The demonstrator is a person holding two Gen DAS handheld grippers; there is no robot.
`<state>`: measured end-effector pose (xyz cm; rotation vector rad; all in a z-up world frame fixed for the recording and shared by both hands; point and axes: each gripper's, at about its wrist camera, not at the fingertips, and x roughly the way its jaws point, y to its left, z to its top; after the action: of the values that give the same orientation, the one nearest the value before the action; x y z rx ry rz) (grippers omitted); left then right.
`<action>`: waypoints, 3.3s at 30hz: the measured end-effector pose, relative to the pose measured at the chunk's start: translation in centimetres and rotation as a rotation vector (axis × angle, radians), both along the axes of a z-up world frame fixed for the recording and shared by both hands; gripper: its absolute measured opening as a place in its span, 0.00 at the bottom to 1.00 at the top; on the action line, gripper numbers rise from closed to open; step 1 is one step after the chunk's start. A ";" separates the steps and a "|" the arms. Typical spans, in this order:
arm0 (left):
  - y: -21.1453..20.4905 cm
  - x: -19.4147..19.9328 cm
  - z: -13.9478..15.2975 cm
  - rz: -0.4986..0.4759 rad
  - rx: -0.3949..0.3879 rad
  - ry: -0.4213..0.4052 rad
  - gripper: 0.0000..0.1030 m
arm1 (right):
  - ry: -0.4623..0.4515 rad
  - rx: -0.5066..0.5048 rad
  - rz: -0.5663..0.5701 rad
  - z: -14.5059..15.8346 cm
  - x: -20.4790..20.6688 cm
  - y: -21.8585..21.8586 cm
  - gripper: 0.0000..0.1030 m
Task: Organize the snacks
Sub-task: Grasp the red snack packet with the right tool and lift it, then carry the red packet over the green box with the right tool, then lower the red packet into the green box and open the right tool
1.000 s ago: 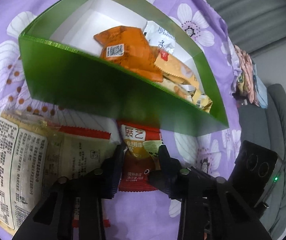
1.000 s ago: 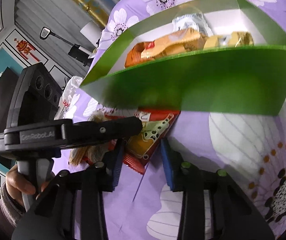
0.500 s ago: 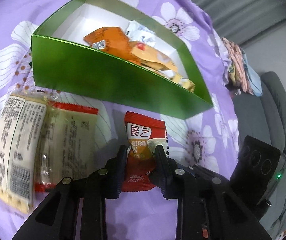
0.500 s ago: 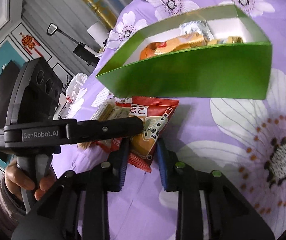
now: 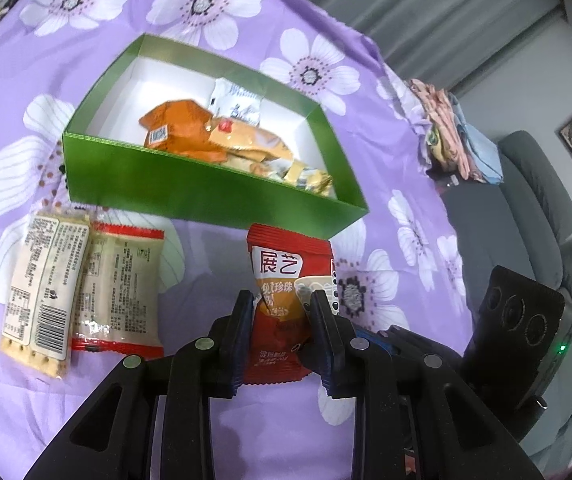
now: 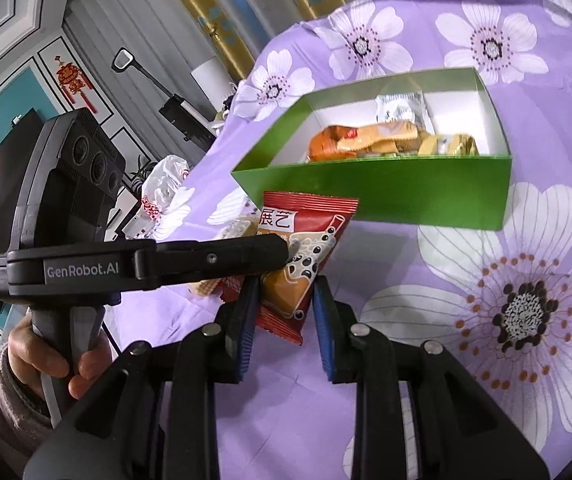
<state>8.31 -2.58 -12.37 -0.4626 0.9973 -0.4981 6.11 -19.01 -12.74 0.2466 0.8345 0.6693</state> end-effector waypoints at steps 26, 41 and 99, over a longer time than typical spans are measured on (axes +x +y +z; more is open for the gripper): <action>-1.5 0.1 5.7 -0.023 0.072 -0.170 0.27 | -0.150 -0.007 0.010 4.5 0.0 -0.4 0.27; -0.6 3.2 6.6 -0.015 0.096 -0.215 0.27 | -0.196 -0.032 0.020 5.3 3.5 0.7 0.27; -1.8 13.2 2.6 -0.033 0.118 -0.149 0.27 | -0.143 -0.098 -0.027 1.9 12.4 0.4 0.27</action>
<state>21.55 -4.43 -9.72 -0.2996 0.8866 -0.4937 18.56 -18.58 -10.86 0.1203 0.7236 0.6116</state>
